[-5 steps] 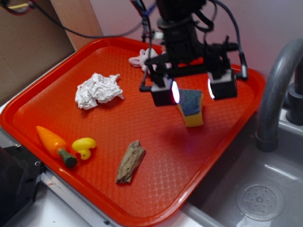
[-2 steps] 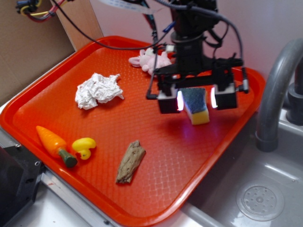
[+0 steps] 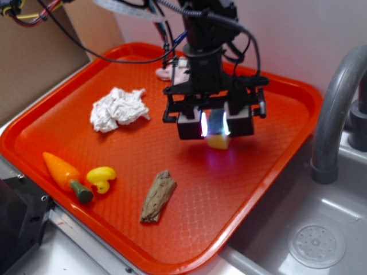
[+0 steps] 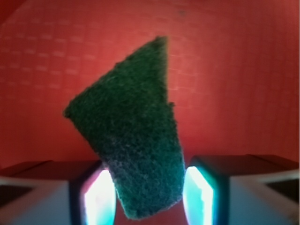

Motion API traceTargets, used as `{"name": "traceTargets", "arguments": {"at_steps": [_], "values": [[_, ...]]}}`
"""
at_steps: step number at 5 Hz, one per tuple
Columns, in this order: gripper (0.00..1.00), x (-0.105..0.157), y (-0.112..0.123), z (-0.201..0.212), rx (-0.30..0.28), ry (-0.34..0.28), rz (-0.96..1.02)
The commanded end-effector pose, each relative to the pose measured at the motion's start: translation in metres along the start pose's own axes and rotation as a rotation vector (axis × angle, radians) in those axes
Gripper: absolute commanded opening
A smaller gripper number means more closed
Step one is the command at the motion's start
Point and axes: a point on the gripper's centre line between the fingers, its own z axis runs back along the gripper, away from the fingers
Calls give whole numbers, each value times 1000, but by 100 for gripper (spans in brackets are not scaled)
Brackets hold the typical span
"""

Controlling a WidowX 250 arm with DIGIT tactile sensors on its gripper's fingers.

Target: Grab the green sponge.

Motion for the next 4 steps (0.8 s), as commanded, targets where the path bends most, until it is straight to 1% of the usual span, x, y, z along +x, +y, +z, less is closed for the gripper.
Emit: {"name": "traceTargets", "arguments": {"at_steps": [1, 2, 3, 4], "values": [[0, 7, -8, 19, -67, -110, -160], [0, 10, 1, 56, -108, -101, -204], [0, -9, 21, 105, -95, -148, -297], [0, -30, 65, 153, -72, -181, -329]]}}
